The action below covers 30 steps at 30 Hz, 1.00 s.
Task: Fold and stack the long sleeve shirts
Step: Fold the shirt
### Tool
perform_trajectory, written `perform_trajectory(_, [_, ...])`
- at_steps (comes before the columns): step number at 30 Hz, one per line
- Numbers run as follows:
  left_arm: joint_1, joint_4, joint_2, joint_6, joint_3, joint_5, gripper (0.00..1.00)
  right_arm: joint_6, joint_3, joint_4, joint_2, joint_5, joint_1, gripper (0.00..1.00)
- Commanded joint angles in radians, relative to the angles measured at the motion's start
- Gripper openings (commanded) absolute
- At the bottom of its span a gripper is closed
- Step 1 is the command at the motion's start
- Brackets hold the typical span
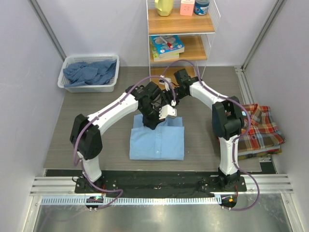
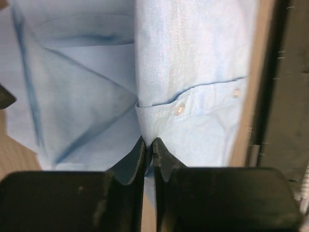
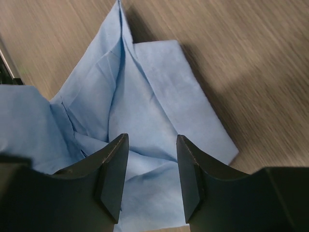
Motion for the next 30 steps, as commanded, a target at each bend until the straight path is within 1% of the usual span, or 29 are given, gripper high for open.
perform_trajectory(1, [0.05, 0.12, 0.052, 0.141, 0.03, 0.007, 0.25, -0.006, 0.032, 0.009, -0.027, 0.002, -0.014, 0.5])
perform_trajectory(2, [0.058, 0.19, 0.06, 0.13, 0.021, -0.007, 0.29, -0.006, 0.031, 0.009, -0.027, 0.002, -0.014, 0.5])
perform_trajectory(3, [0.079, 0.205, 0.062, 0.13, 0.015, -0.001, 0.31, -0.006, 0.031, 0.009, -0.026, 0.0, -0.015, 0.5])
perform_trajectory(4, [0.087, 0.223, 0.057, 0.113, 0.013, -0.004, 0.37, -0.009, 0.031, 0.009, -0.024, 0.002, -0.014, 0.5])
perform_trajectory(5, [0.096, 0.254, 0.051, 0.095, 0.01, -0.008, 0.41, -0.01, 0.032, 0.009, -0.023, 0.005, -0.014, 0.5])
perform_trajectory(8, [0.139, 0.216, 0.014, 0.081, -0.005, 0.028, 0.52, -0.015, 0.031, 0.014, -0.014, 0.014, -0.014, 0.5])
perform_trajectory(10, [0.163, 0.2, -0.018, 0.066, -0.066, 0.047, 0.55, -0.013, 0.02, 0.024, -0.003, 0.009, -0.012, 0.5])
perform_trajectory(12, [0.177, 0.197, -0.04, 0.037, -0.116, 0.06, 0.56, -0.018, 0.005, 0.037, 0.011, 0.014, -0.005, 0.49])
perform_trajectory(13, [0.185, 0.203, -0.061, 0.023, -0.166, 0.082, 0.58, -0.023, -0.023, 0.052, 0.014, 0.022, 0.0, 0.49])
perform_trajectory(16, [0.2, 0.214, -0.104, -0.036, -0.235, 0.131, 0.6, -0.044, -0.089, 0.086, 0.019, 0.051, 0.028, 0.47])
perform_trajectory(17, [0.205, 0.235, -0.141, -0.071, -0.287, 0.137, 0.61, -0.053, -0.106, 0.092, 0.019, 0.066, 0.034, 0.46])
perform_trajectory(20, [0.206, 0.249, -0.207, -0.117, -0.367, 0.154, 0.61, -0.064, -0.175, 0.123, 0.019, 0.094, 0.066, 0.44])
perform_trajectory(25, [0.206, 0.217, -0.299, -0.149, -0.453, 0.166, 0.59, -0.081, -0.271, 0.144, 0.0, 0.092, 0.124, 0.43])
perform_trajectory(30, [0.203, 0.154, -0.374, -0.125, -0.486, 0.254, 0.58, -0.067, -0.353, 0.17, -0.069, 0.083, 0.18, 0.42])
